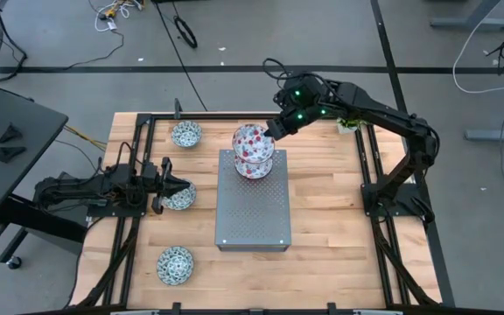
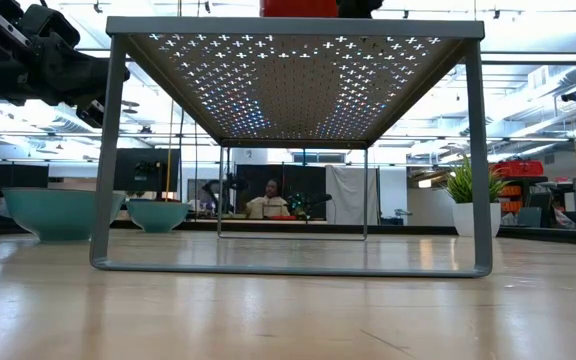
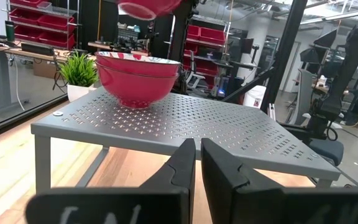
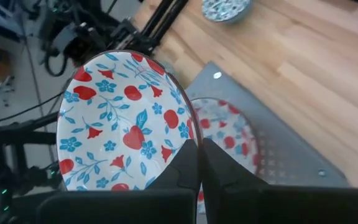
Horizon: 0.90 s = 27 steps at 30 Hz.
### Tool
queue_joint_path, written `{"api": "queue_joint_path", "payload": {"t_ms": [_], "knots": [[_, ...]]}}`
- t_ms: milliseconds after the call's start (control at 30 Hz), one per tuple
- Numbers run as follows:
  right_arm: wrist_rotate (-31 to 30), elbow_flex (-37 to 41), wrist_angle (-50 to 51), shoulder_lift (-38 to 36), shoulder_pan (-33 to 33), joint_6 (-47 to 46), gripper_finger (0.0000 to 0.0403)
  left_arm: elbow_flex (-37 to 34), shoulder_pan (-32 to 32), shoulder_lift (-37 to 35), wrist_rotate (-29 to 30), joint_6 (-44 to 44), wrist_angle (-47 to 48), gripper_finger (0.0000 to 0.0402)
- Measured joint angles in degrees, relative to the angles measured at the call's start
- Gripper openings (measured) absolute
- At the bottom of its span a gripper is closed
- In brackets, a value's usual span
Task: Pick & Place Mini bowls
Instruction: Put the red bowl on top of the red bowl on the shelf
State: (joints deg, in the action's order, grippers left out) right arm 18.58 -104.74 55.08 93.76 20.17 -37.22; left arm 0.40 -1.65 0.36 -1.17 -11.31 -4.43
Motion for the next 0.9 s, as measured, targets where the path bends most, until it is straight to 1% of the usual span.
{"api": "queue_joint_path", "payload": {"t_ms": [167,467,800,900], "knots": [[-0.13,1.84,1.43,0.00,-0.01,0.18,0.0000,0.00,-0.02,0.00,0.00,0.04,0.00,0.0032],[-0.15,5.87,1.18,0.00,-0.01,0.73,0.0000,0.01,0.00,0.00,0.00,0.01,0.00,0.0032],[-1.14,6.27,1.19,0.00,-0.03,1.72,0.0000,0.00,-0.02,0.00,0.00,0.00,0.00,0.0032],[-2.25,6.27,1.06,0.00,-0.32,1.72,0.0000,0.00,-0.01,0.00,0.00,-0.01,0.00,0.0032]]}}
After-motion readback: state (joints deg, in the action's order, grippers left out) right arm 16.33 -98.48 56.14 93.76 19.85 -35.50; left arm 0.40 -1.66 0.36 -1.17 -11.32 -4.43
